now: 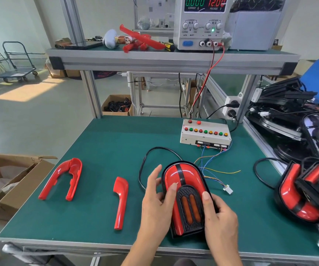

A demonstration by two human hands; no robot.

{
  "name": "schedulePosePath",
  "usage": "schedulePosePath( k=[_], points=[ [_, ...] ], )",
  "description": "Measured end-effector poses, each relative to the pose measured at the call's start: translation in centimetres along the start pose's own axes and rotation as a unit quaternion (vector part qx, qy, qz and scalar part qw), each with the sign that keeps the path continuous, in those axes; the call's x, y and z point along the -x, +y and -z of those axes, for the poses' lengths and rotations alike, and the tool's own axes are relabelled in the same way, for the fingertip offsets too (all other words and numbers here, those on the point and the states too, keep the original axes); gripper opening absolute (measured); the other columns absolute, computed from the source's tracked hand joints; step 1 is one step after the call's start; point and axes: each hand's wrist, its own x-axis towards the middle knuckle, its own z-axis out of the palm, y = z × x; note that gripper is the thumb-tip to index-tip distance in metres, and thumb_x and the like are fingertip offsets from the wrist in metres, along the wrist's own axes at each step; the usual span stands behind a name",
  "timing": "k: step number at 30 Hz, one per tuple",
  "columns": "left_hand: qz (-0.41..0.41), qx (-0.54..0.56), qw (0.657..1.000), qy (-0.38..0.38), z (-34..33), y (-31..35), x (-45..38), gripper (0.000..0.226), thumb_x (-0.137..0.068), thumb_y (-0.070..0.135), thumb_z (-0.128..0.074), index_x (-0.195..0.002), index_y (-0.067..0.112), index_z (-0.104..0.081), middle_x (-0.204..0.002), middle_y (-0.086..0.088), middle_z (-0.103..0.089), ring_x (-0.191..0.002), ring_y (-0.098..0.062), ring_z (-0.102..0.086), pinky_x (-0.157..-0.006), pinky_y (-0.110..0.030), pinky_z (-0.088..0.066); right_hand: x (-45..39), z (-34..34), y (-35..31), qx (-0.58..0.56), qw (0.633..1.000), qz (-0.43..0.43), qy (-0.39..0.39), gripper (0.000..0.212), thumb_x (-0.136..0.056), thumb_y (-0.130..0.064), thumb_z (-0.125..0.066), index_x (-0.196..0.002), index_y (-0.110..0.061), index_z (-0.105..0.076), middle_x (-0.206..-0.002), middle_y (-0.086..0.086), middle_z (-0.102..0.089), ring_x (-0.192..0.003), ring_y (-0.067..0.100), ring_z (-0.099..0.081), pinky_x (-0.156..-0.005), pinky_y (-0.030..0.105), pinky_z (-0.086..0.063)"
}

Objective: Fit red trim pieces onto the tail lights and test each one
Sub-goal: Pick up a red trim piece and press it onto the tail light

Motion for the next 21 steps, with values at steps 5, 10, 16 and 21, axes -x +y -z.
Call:
schedulePosePath(
  k=[5,10,16,21],
  points=[
    [0.082,0.086,0.987,-0.104,1.4,0.0,-1.2,0.054,-0.086,0.053,-0.069,-0.135,0.050,-0.046,-0.095,-0.008,-0.075,-0.088,-0.020,-0.073,-0.087,-0.029,-0.058,-0.2,0.1,-0.1,-0.008,1.000,0.010,-0.020,0.046,-0.082,-0.070,-0.050,-0.092,-0.033,-0.076,-0.063,-0.007,-0.071,-0.051,0.006,-0.058,-0.061,0.030,-0.048],
    [0.118,0.225,0.963,-0.087,1.7,0.9,-1.9,0.060,-0.083,0.034,-0.078,-0.137,0.032,-0.052,-0.113,-0.013,-0.075,-0.104,-0.026,-0.072,-0.099,-0.048,-0.054,0.0,0.2,-1.2,-0.085,0.996,-0.012,-0.011,0.045,-0.079,-0.065,-0.054,-0.113,-0.039,-0.068,-0.099,-0.039,-0.069,-0.094,-0.019,-0.063,-0.077,0.008,-0.048],
    [0.096,0.335,0.937,0.025,1.4,2.8,-3.1,0.055,-0.081,0.031,-0.073,-0.132,0.026,-0.053,-0.113,-0.009,-0.075,-0.092,-0.018,-0.071,-0.081,-0.037,-0.060,1.0,0.3,-1.7,-0.164,0.980,-0.072,-0.090,0.052,-0.082,-0.055,-0.065,-0.124,-0.025,-0.058,-0.086,0.011,-0.074,-0.070,0.026,-0.074,-0.048,0.032,-0.052],
    [0.079,0.328,0.940,0.043,0.2,2.8,-2.2,0.063,-0.079,0.028,-0.075,-0.136,0.029,-0.049,-0.111,-0.008,-0.075,-0.099,-0.022,-0.072,-0.087,-0.043,-0.060,1.9,-1.9,-2.9,-0.155,0.965,-0.061,-0.200,0.059,-0.079,-0.065,-0.074,-0.111,-0.016,-0.065,-0.083,0.014,-0.077,-0.069,0.031,-0.075,-0.047,0.029,-0.051]
  ],
)
